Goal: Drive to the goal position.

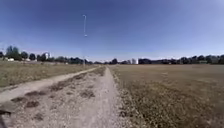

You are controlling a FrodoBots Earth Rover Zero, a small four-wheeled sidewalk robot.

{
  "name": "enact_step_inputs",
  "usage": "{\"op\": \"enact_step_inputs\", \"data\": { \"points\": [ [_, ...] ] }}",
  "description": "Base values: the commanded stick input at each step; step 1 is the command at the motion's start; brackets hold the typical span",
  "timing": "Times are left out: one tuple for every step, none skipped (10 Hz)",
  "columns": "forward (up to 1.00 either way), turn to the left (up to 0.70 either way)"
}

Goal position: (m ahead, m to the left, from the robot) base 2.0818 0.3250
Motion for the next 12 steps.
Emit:
{"op": "enact_step_inputs", "data": {
  "points": [
    [0.70,0.00],
    [0.70,0.00],
    [0.70,0.00],
    [0.70,0.00],
    [0.70,0.00],
    [0.70,0.00],
    [0.70,0.00],
    [0.70,0.00],
    [0.70,0.00],
    [0.70,0.00],
    [0.70,0.00],
    [0.70,0.00]
  ]
}}
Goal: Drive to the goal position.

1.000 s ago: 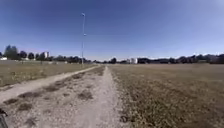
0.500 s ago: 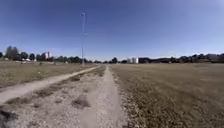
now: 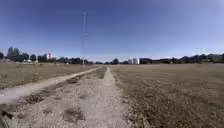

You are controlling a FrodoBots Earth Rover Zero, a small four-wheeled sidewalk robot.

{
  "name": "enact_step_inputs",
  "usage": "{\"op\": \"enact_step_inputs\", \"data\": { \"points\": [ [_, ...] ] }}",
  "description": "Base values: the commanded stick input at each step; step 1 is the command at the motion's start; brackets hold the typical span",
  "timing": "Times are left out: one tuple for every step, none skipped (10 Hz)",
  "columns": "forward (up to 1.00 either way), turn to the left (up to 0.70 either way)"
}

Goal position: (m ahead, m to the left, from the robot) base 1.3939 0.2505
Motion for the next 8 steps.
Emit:
{"op": "enact_step_inputs", "data": {
  "points": [
    [0.70,0.00],
    [0.70,0.00],
    [0.70,0.00],
    [0.70,0.00],
    [0.70,0.00],
    [0.70,0.00],
    [0.70,0.00],
    [0.70,0.00]
  ]
}}
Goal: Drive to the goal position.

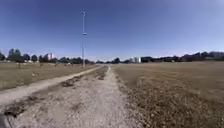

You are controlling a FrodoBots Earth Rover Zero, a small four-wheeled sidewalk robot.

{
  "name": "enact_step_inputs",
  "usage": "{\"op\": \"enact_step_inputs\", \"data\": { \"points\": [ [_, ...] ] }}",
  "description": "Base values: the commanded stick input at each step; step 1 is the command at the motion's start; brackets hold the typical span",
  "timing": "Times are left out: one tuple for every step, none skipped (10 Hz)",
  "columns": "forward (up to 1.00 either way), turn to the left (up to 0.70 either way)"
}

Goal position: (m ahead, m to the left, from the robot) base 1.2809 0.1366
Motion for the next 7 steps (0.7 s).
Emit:
{"op": "enact_step_inputs", "data": {
  "points": [
    [0.70,0.00],
    [0.70,0.00],
    [0.70,0.00],
    [0.70,0.00],
    [0.70,0.00],
    [0.70,0.00],
    [0.70,0.00]
  ]
}}
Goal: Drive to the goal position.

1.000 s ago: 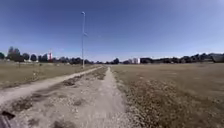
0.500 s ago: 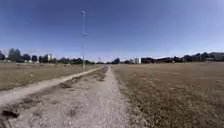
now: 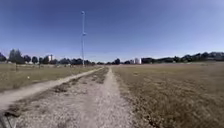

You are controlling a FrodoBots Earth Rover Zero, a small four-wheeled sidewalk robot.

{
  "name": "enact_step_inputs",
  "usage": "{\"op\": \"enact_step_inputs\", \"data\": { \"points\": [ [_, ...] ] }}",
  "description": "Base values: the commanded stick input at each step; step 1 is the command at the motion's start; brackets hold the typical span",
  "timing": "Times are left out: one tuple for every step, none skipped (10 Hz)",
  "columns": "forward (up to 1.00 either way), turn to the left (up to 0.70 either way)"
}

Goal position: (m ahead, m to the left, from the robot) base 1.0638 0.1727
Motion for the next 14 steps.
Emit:
{"op": "enact_step_inputs", "data": {
  "points": [
    [0.70,0.00],
    [0.70,0.00],
    [0.70,0.00],
    [0.70,0.00],
    [0.70,0.00],
    [0.70,0.00],
    [0.70,0.00],
    [0.70,0.00],
    [0.70,0.00],
    [0.70,0.00],
    [0.70,0.00],
    [0.70,0.00],
    [0.70,0.00],
    [0.70,0.00]
  ]
}}
